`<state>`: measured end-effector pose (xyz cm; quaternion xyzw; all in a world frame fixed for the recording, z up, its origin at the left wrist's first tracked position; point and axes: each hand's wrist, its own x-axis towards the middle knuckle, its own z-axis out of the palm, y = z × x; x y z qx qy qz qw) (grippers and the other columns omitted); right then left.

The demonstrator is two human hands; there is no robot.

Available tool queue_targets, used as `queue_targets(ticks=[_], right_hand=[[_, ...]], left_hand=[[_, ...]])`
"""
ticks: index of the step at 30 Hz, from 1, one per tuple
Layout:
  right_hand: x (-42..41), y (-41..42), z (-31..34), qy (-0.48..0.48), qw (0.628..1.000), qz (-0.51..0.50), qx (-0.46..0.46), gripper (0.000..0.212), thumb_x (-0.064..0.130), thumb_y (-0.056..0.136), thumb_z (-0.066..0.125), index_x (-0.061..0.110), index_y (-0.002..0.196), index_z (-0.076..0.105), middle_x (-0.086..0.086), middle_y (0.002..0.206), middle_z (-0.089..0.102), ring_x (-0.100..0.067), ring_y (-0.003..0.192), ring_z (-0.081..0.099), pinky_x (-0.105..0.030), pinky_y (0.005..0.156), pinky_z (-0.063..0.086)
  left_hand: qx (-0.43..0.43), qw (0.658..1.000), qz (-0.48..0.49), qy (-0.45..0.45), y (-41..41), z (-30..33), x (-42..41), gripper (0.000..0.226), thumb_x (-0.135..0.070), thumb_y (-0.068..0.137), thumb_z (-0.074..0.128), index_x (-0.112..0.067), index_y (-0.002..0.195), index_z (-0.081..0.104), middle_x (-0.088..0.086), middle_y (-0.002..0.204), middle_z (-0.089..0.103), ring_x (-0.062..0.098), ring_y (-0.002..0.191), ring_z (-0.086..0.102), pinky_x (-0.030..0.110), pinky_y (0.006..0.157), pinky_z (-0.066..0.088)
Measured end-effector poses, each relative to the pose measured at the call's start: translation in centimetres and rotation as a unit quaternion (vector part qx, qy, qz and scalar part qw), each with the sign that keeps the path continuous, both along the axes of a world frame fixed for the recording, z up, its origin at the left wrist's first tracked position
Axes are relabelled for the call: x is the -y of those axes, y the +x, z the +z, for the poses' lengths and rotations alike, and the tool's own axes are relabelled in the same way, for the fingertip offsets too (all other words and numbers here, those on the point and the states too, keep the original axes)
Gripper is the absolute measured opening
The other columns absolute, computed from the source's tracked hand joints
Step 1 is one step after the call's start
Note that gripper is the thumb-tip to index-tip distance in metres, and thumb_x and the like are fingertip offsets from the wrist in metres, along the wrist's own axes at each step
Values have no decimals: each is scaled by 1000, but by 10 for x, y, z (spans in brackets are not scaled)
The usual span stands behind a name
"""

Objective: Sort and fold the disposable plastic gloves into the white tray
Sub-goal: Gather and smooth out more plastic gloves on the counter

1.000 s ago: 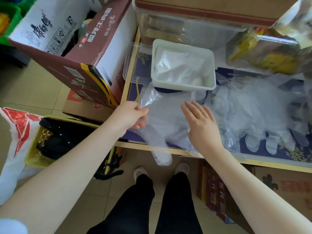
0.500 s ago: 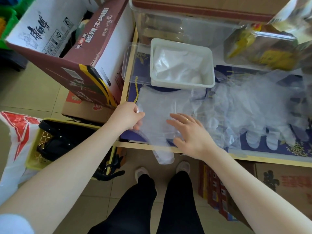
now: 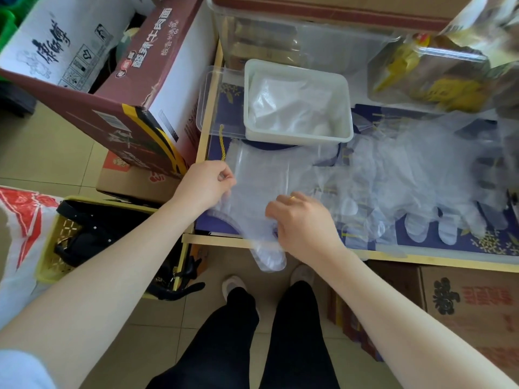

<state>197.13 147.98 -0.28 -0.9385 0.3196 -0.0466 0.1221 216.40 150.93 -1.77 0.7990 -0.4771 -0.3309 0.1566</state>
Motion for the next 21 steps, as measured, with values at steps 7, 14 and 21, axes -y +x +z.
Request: queue_targets(ticks=[7, 14, 21], right_hand=[[25, -6, -10, 155, 988, -13, 19, 63, 62, 87, 29, 17, 119, 60, -3, 131, 54, -20, 122, 46, -35, 94, 40], [54, -7, -62, 34, 986, -47, -158, 97, 79, 73, 9, 21, 150, 1, -7, 158, -1, -27, 146, -2, -43, 116, 0], [57, -10, -65, 32, 987, -50, -151, 104, 81, 70, 8, 15, 150, 0, -15, 157, -3, -30, 145, -1, -41, 116, 0]], left_hand=[[141, 987, -79, 4, -7, -3, -3, 18, -28, 94, 52, -11, 95, 54, 8, 85, 61, 24, 74, 53, 31, 58, 39], [316, 936, -127, -91, -14, -3, -3, 40, -9, 75, 73, -1, 110, 54, 18, 104, 58, 37, 89, 58, 40, 68, 48], [206, 942, -250, 86, -55, -25, 1, 86, -65, 88, 35, -21, 150, -5, 11, 156, -19, 33, 143, -15, 43, 116, -2]])
